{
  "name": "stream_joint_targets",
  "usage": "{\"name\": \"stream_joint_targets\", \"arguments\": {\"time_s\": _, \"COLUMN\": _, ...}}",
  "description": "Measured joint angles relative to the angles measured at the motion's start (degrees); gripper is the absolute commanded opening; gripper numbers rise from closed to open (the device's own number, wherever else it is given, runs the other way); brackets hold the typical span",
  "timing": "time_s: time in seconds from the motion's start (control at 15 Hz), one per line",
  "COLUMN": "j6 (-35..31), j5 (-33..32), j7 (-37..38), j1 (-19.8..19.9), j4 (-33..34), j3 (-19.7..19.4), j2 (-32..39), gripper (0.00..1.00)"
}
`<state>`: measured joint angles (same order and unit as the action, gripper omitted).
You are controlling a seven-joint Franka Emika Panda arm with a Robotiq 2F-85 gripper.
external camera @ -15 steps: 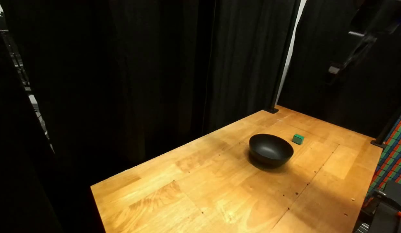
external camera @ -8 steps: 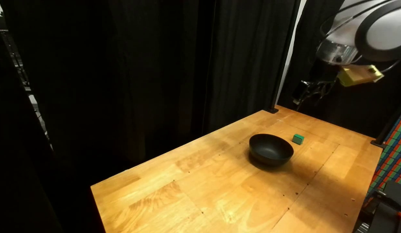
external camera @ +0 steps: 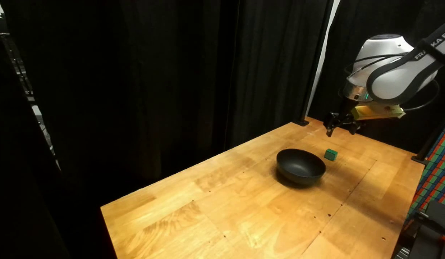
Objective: Put the green block in the bowl
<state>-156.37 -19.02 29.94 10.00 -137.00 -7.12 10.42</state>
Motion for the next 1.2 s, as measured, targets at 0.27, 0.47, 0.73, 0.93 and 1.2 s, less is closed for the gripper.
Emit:
{"name": "stream_joint_targets", "arguments": {"time_s": 0.27, "j6": -3.96, "j5": 2.38, "j7": 3.42, "j1": -2.42, "j4": 2.18, "j3": -4.48, "j2": 6.91, "gripper": 1.00}}
{"name": "stream_joint_targets", "arguments": {"time_s": 0.47, "j6": -5.35, "j5": 6.63, "j7": 3.45, "j1": -4.31, "j4": 3.84, "j3": -6.07, "j2": 11.31, "gripper": 1.00}}
{"name": "stream_joint_targets", "arguments": {"time_s": 0.73, "j6": -7.29, "j5": 10.90, "j7": 3.44, "j1": -6.43, "j4": 5.96, "j3": -7.57, "j2": 16.22, "gripper": 1.00}}
{"name": "stream_joint_targets", "arguments": {"time_s": 0.93, "j6": -9.24, "j5": 12.86, "j7": 3.44, "j1": -7.95, "j4": 7.56, "j3": -9.08, "j2": 19.46, "gripper": 0.74}}
{"name": "stream_joint_targets", "arguments": {"time_s": 1.2, "j6": -11.55, "j5": 15.28, "j7": 3.41, "j1": -9.87, "j4": 9.69, "j3": -11.11, "j2": 23.22, "gripper": 0.51}}
